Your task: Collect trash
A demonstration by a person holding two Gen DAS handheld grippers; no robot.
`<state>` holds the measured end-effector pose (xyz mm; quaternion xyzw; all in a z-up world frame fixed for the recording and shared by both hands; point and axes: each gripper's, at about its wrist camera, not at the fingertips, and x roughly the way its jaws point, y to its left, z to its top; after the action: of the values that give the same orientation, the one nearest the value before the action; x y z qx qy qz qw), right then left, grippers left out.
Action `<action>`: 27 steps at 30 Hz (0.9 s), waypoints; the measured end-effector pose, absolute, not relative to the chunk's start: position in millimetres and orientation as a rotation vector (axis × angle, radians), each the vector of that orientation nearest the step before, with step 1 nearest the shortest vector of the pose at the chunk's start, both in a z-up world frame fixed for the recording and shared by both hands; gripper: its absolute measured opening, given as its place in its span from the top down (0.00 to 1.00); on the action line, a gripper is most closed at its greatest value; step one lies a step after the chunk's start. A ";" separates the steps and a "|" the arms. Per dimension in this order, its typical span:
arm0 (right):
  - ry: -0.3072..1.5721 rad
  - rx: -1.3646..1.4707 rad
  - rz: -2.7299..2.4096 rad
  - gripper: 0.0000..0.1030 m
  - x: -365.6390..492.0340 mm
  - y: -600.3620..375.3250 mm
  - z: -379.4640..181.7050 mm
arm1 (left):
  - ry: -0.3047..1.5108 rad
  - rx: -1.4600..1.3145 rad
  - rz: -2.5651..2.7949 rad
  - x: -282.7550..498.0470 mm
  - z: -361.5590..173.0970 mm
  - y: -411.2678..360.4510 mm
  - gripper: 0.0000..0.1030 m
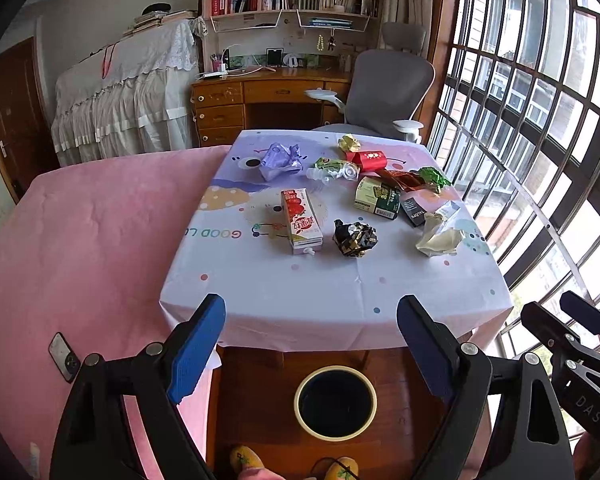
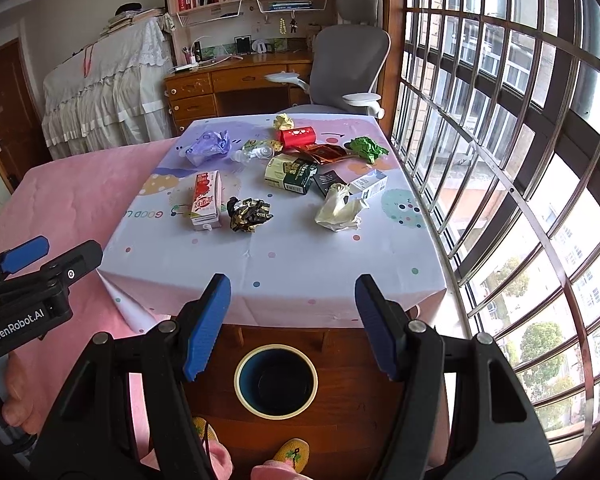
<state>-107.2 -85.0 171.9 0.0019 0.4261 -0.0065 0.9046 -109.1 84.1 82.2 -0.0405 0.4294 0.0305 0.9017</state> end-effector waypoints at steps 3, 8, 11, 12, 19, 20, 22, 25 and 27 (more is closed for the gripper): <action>0.882 -0.002 -0.010 0.40 -107.4 -85.3 170.0 | 0.906 -0.080 0.064 -112.2 79.5 79.5 0.13; 0.889 -0.007 -0.002 0.40 -108.9 -84.7 165.2 | 0.913 -0.075 0.061 -117.0 73.3 75.5 0.13; 0.898 -0.010 0.001 0.40 -108.0 -86.1 162.1 | 0.905 -0.064 0.069 -117.3 70.5 75.2 0.13; 0.899 -0.010 0.002 0.40 -107.6 -86.9 160.9 | 0.903 -0.065 0.072 -117.6 69.7 75.7 0.13; 0.911 0.002 -0.010 0.40 -104.3 -96.4 152.9 | 0.915 -0.074 0.091 -116.3 58.9 74.4 0.13; 0.911 0.003 -0.009 0.40 -103.7 -97.5 152.4 | 0.921 -0.072 0.091 -115.2 57.0 73.4 0.13; 0.908 0.004 -0.011 0.40 -102.8 -98.7 151.6 | 0.930 -0.070 0.086 -114.2 54.1 72.0 0.13; 0.920 0.009 -0.009 0.40 -100.7 -100.4 148.2 | 0.927 -0.063 0.089 -111.7 50.8 70.5 0.13; 0.930 0.012 -0.007 0.40 -98.9 -101.2 145.0 | 0.927 -0.060 0.090 -109.3 47.4 70.1 0.13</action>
<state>-98.9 -101.2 145.0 0.0057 0.4484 -0.0032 0.8938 -109.3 70.1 47.4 -0.0289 0.4468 0.0432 0.8931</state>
